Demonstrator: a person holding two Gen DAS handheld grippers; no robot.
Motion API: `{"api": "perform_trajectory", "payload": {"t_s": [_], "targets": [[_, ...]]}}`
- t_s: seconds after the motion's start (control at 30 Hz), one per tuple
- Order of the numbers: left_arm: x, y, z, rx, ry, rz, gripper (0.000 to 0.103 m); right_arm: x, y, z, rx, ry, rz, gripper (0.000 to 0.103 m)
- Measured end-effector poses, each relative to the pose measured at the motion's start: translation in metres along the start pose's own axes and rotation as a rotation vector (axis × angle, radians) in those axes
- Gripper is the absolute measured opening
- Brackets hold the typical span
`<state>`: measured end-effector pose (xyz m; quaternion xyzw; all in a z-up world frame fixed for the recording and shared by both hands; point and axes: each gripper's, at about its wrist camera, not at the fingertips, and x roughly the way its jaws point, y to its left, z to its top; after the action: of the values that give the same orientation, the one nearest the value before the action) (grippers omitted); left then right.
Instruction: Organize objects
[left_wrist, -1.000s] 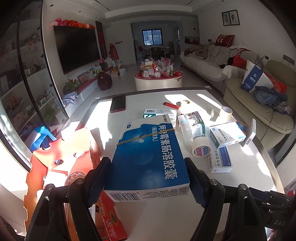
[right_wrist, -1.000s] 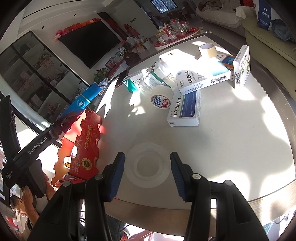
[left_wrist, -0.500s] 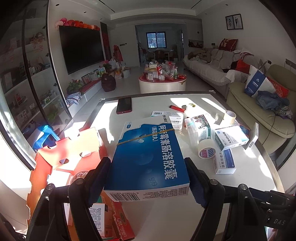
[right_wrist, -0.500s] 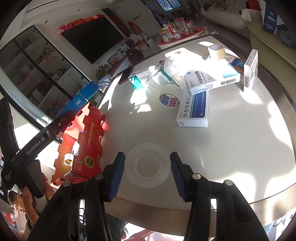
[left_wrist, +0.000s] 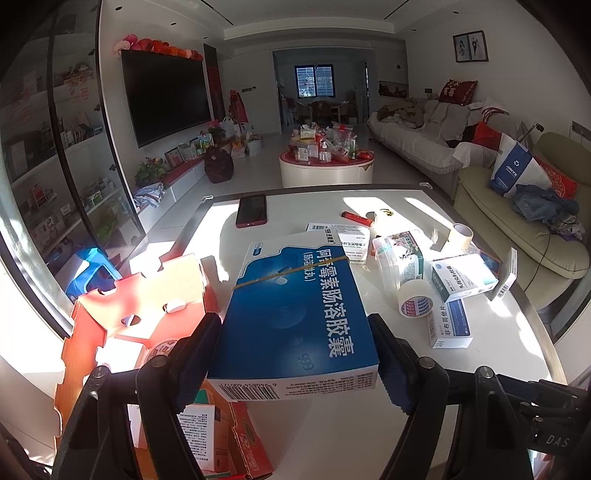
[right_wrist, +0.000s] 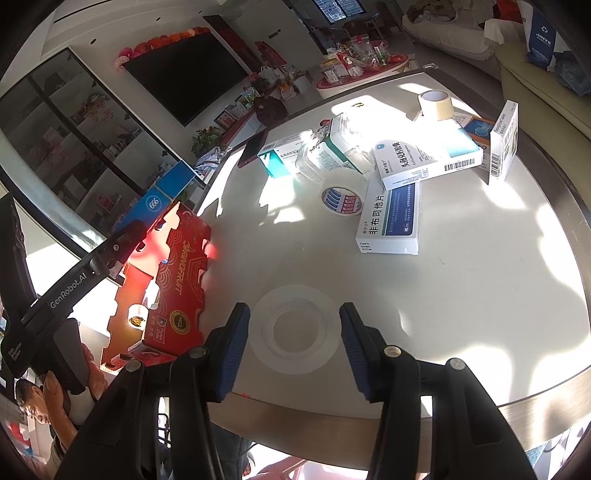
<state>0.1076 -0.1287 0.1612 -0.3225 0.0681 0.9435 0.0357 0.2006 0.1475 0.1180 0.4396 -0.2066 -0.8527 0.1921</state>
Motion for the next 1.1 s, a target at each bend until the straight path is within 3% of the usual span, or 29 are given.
{"api": "perform_trajectory", "payload": {"t_s": [1.1], "targets": [[-0.006,0.013,-0.002,-0.027,-0.011,0.020,0.083,0.003,0.001,-0.001,0.003,0.003,0.005,0.049]]}}
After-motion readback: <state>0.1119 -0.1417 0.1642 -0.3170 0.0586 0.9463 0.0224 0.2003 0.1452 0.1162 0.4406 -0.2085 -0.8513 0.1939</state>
